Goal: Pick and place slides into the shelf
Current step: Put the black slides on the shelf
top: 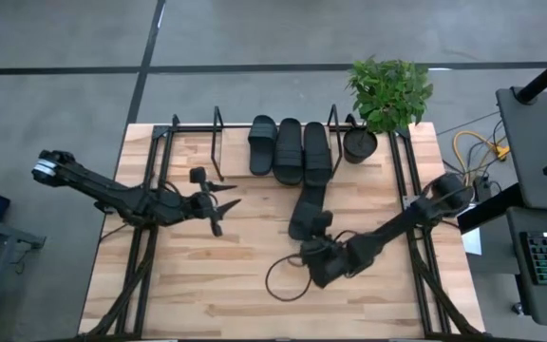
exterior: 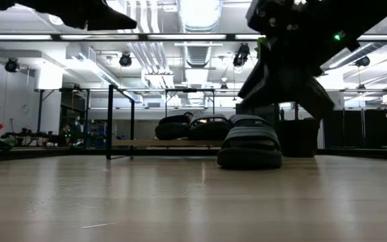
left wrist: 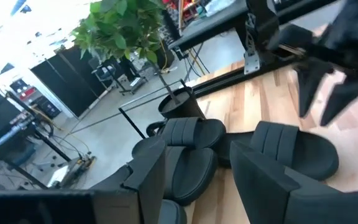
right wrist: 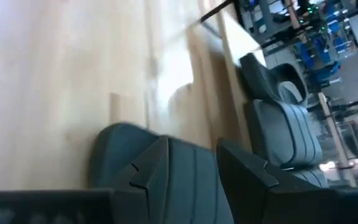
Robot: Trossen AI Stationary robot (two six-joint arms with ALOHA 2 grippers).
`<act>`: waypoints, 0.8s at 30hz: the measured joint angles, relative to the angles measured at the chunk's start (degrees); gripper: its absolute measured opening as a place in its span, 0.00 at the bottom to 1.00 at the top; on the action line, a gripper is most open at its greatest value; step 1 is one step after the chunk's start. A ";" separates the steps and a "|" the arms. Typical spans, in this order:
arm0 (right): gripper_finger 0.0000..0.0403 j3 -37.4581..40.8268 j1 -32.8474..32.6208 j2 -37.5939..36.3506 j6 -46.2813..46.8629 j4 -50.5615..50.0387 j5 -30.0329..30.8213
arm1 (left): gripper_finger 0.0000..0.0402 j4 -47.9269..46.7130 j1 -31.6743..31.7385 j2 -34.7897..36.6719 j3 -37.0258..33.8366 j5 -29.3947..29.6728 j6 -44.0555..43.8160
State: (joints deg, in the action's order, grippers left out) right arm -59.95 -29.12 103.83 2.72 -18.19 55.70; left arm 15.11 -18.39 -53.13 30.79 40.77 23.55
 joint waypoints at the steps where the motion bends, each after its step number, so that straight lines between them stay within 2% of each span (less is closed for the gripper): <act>1: 0.32 -1.46 -0.27 1.32 0.39 -2.15 0.00 | 0.40 -0.06 0.00 0.90 -0.44 -0.06 -0.67; 8: 0.46 -11.27 -0.76 8.81 10.53 -20.93 -0.56 | 0.40 -1.20 -0.15 4.49 -3.35 -0.23 -2.21; 13: 0.53 -14.54 -0.48 12.74 14.18 -25.94 -0.28 | 0.40 -2.41 -0.31 5.20 -3.50 -1.21 -2.44; 24: 0.49 -14.64 2.55 16.00 15.92 -27.12 1.39 | 0.40 -3.51 -0.74 5.57 -3.48 -2.72 -2.27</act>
State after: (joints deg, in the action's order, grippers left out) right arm -74.59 -26.56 119.83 18.64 -45.30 57.09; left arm 11.60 -19.13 -47.56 27.31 38.05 21.29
